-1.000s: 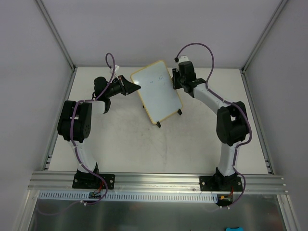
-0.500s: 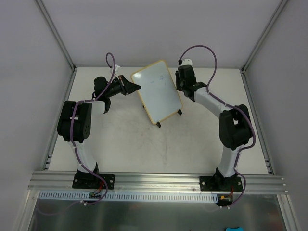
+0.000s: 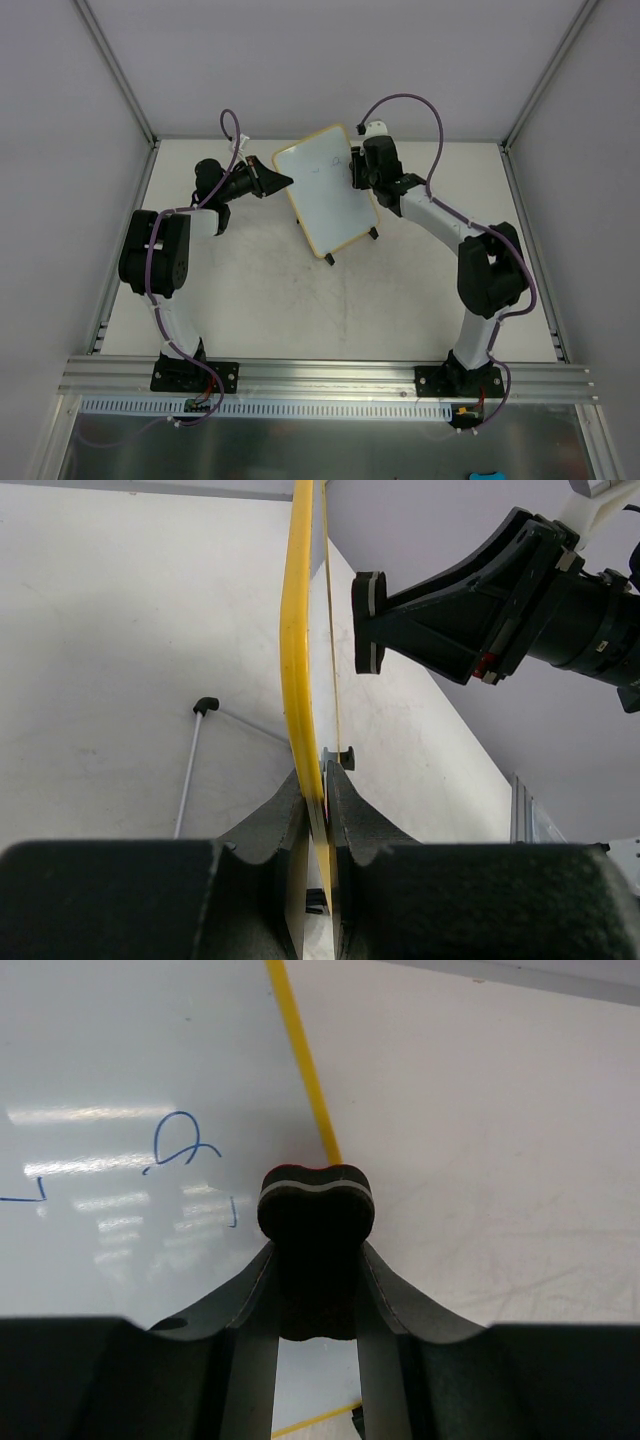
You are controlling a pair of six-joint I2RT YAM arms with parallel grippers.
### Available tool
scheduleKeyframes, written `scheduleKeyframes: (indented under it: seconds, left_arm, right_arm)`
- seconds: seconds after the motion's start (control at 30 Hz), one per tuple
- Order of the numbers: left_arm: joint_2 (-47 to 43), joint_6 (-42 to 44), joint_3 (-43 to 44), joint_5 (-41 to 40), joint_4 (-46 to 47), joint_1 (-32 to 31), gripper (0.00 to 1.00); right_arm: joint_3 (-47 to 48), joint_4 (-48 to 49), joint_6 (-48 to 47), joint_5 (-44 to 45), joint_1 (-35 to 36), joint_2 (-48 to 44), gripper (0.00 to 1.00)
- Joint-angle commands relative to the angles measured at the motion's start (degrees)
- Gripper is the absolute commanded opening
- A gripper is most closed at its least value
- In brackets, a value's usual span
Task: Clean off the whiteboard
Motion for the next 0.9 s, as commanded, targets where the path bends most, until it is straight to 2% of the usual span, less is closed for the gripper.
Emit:
scheduleKeyframes:
  seconds: [0.0, 0.17, 0.5, 0.87]
  left_arm:
    - [-2.62, 4.32, 0.29, 3.86, 1.82, -0.86, 0.00]
    - [-2.62, 4.41, 0.21, 3.86, 1.82, -0.95, 0.00]
    - [-2.53, 4.32, 0.38, 3.86, 1.91, -0.95, 0.00]
    - [-2.54, 4.32, 0.29, 3.86, 1.91, -1.04, 0.00]
  right_arm:
    - [2.05, 2.40, 0.46, -3.28, 0.21, 0.71, 0.00]
    - [4.34, 1.79, 1.25, -4.52, 0.30, 3.36, 0.00]
    - [2.49, 1.61, 2.04, -6.80, 0.82, 4.77, 0.00]
    - [-4.36, 5.74, 4.50, -7.59, 10.66, 3.54, 0.00]
